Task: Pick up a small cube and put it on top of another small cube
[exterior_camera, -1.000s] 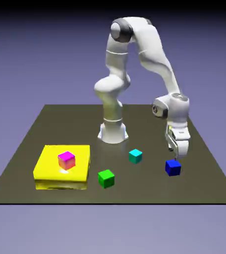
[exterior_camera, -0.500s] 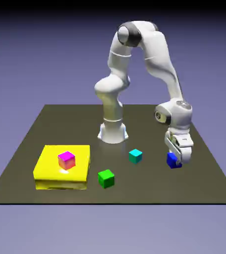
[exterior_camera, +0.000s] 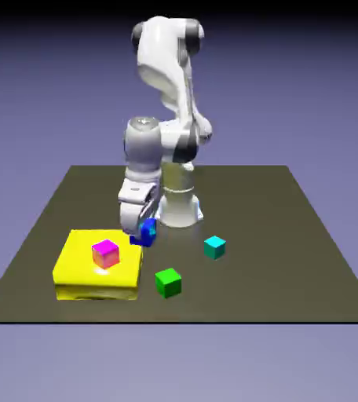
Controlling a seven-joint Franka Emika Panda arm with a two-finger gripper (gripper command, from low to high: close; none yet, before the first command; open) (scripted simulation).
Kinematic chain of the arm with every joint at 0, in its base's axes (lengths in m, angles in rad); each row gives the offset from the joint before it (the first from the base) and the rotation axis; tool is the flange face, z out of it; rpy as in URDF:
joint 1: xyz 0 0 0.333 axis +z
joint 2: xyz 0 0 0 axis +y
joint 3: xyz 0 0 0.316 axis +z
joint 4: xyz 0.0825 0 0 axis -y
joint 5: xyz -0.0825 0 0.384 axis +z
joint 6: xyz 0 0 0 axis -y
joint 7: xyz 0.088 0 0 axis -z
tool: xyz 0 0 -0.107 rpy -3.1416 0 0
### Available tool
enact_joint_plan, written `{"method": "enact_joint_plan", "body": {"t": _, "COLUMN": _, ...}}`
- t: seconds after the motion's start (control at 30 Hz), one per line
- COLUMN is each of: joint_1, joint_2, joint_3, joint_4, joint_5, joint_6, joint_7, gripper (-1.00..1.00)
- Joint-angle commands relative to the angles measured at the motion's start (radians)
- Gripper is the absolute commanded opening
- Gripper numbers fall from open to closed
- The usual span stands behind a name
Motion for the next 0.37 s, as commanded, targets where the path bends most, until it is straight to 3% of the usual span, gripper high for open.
{"method": "enact_joint_plan", "body": {"t": 0.0, "joint_1": -0.020, "joint_2": -0.014, "joint_3": -0.021, "joint_4": 0.005, "joint_5": -0.010, "joint_6": -0.015, "joint_7": -0.011, "gripper": -1.00}}
{"method": "enact_joint_plan", "body": {"t": 0.23, "joint_1": -0.053, "joint_2": 0.188, "joint_3": -0.003, "joint_4": -0.059, "joint_5": 0.179, "joint_6": 0.197, "joint_7": -0.153, "gripper": -1.00}}
{"method": "enact_joint_plan", "body": {"t": 0.27, "joint_1": -0.053, "joint_2": 0.188, "joint_3": -0.003, "joint_4": -0.059, "joint_5": 0.179, "joint_6": 0.197, "joint_7": -0.153, "gripper": 1.00}}
{"method": "enact_joint_plan", "body": {"t": 0.33, "joint_1": -0.047, "joint_2": 0.152, "joint_3": -0.006, "joint_4": -0.047, "joint_5": 0.145, "joint_6": 0.159, "joint_7": -0.127, "gripper": 1.00}}
